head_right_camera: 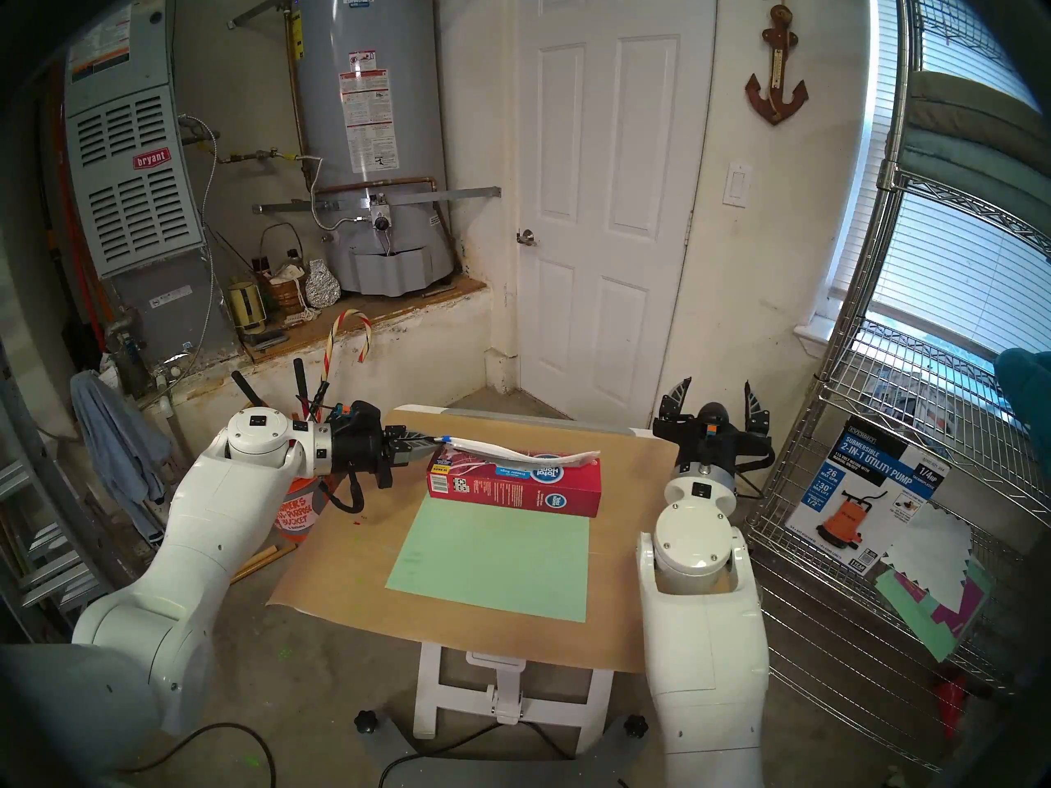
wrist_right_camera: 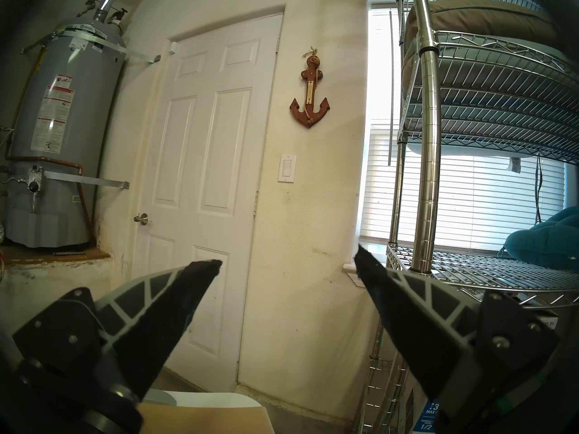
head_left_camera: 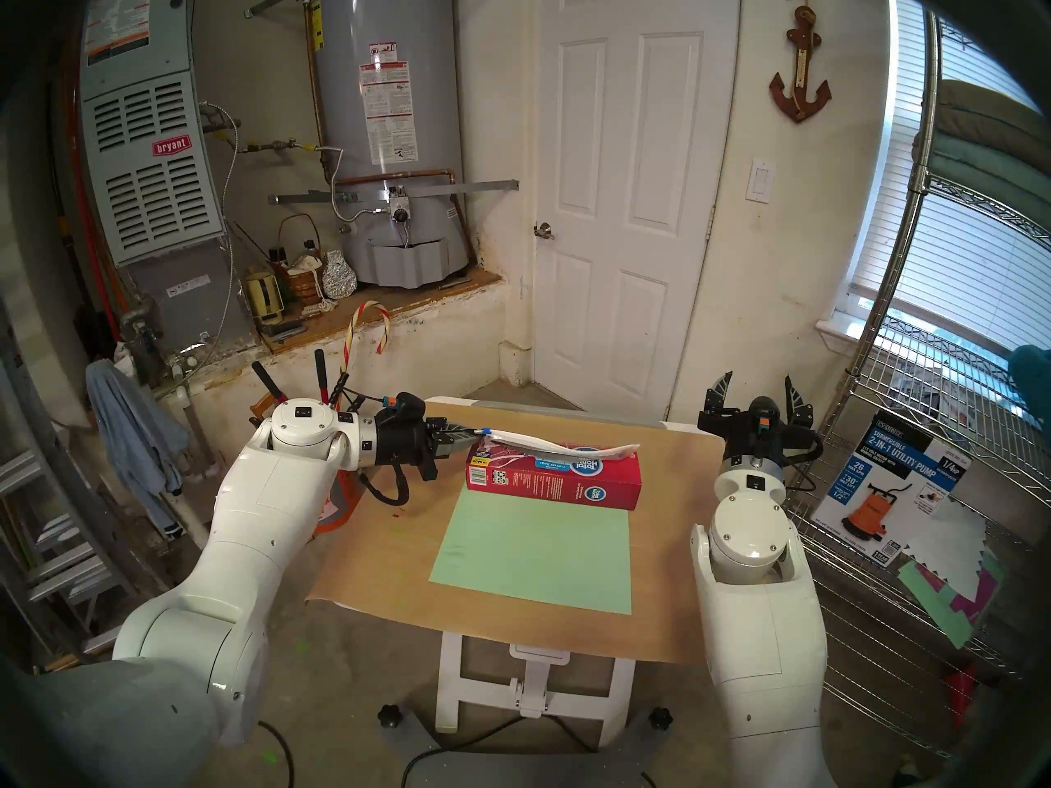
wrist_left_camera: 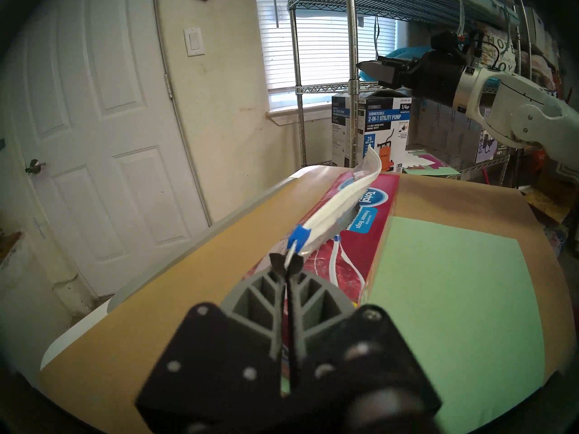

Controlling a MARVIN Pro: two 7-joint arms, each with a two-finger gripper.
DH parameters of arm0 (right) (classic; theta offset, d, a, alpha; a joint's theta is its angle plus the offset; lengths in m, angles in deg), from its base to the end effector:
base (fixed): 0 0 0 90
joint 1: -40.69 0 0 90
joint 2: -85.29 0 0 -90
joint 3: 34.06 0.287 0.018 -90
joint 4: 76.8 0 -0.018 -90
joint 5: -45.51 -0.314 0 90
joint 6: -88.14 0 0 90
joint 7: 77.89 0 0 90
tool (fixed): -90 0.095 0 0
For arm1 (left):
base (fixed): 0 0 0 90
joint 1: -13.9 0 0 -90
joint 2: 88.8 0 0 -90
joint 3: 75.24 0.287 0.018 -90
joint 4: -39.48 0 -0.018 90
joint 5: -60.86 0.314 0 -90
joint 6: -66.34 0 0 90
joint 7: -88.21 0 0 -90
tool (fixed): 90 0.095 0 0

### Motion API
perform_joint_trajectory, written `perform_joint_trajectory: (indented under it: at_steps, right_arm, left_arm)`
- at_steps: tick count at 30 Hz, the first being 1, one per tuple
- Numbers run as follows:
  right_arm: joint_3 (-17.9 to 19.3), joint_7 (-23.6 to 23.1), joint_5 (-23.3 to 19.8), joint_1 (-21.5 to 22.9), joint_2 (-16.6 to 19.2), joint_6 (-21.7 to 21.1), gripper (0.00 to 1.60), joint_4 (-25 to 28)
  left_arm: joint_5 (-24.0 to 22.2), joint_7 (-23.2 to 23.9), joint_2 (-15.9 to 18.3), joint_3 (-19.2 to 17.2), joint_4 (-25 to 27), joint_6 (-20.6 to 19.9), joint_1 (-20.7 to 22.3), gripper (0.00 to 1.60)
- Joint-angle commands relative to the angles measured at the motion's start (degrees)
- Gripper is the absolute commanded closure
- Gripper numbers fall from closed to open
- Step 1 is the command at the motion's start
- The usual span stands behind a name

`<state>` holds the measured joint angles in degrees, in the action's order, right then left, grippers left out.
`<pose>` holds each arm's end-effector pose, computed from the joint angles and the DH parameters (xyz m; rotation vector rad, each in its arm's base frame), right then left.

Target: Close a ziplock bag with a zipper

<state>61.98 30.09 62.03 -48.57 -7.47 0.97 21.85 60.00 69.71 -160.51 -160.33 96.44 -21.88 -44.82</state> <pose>0.4163 -0.0595 -0.2293 1.6535 -0.2094 2.0992 0.5063 0.0437 -0.2766 1.7318 -1.2356 1.3827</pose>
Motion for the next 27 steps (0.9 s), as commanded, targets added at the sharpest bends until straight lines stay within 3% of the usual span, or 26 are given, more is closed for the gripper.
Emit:
perform_joint_trajectory:
  at_steps: [1,4,6,8,14,18,27]
  right_arm:
    - [-0.09,0.01,0.0,0.61,0.02,0.13,0.0,1.28]
    - [-0.09,0.01,0.0,0.61,0.02,0.13,0.0,1.28]
    - [-0.09,0.01,0.0,0.61,0.02,0.14,0.0,1.27]
    - [-0.09,0.01,0.0,0.61,0.02,0.14,0.0,1.27]
    - [-0.09,0.01,0.0,0.61,0.02,0.14,0.0,1.27]
    - [-1.49,-5.27,-1.62,0.78,1.87,-1.14,0.0,3.78]
    - [-8.9,-15.13,-1.99,2.68,6.55,-3.89,0.0,7.62]
  left_arm:
    - [-0.33,0.18,-0.01,-0.31,0.85,-0.05,0.94,1.29]
    - [-0.36,0.3,-0.07,-0.4,0.85,-0.05,0.94,1.33]
    - [-0.4,0.47,-0.02,-0.45,1.43,-0.33,0.74,1.53]
    - [-0.43,0.57,0.05,-0.57,1.6,-0.44,0.69,1.6]
    - [-0.72,0.39,0.03,-1.4,1.9,-0.32,0.27,1.6]
    - [-0.81,0.53,-0.02,-1.68,2.03,-0.23,0.01,1.6]
    - [-0.57,0.86,-0.1,-1.73,1.92,-0.02,-0.13,1.6]
